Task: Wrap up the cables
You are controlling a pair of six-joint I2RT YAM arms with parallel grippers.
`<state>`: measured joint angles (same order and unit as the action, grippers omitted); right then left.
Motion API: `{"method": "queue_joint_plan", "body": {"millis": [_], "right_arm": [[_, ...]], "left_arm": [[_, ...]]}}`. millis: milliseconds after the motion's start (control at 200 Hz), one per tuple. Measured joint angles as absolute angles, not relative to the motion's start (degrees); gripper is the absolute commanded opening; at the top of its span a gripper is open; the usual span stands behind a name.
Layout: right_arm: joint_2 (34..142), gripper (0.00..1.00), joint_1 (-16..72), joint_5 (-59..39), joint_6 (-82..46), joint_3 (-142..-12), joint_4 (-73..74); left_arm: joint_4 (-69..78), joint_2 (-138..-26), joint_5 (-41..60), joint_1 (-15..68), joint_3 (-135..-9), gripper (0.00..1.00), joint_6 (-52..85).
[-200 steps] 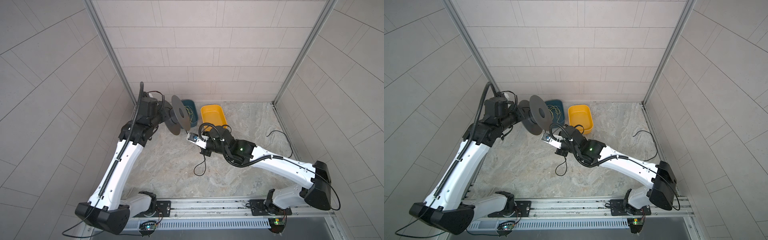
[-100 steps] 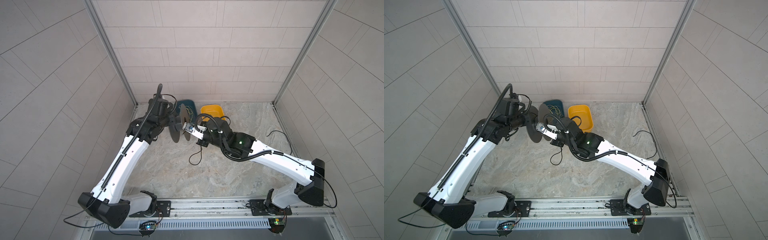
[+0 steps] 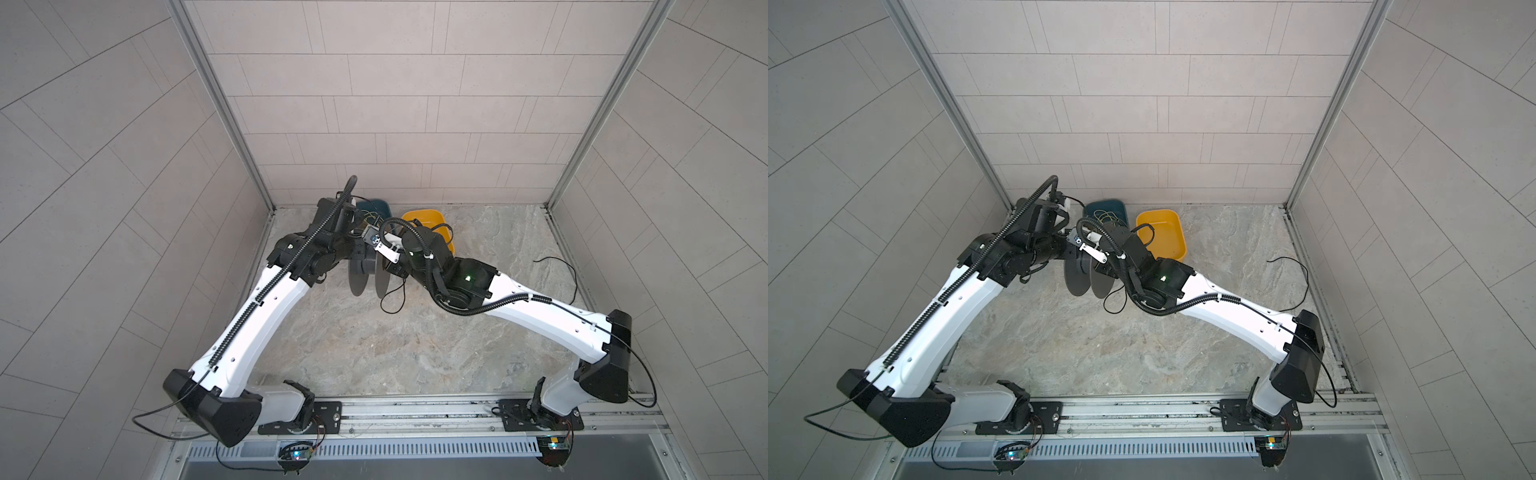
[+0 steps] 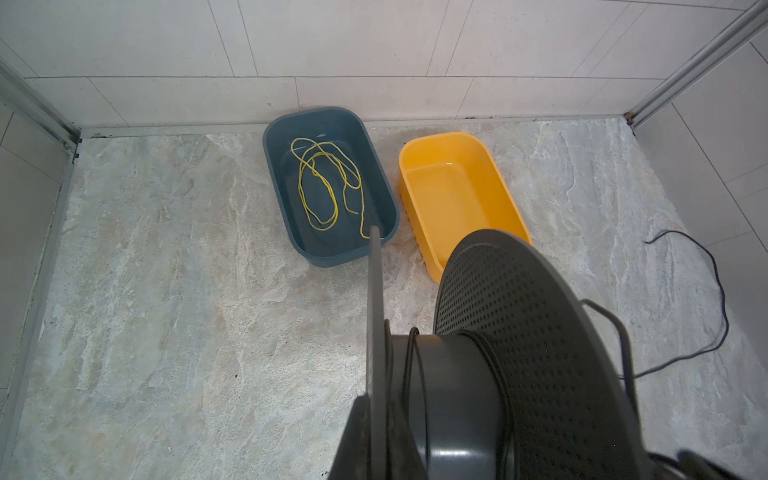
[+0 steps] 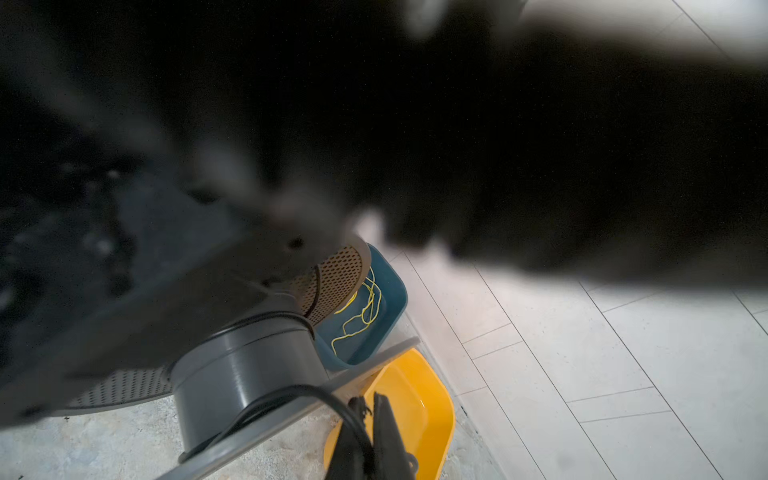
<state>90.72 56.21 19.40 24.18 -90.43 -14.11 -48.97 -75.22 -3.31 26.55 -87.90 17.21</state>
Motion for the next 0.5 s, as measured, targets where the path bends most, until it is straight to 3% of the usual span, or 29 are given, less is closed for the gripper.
{"method": "queue_joint_plan", "body": {"millis": [500], "right_arm": [[91.9, 0.17, 46.7, 15.3, 17.2, -93.1, -13.8]], "left_arm": [[-51.6, -73.3, 1.9, 26.5, -87.9, 0.0, 11.7]]}}
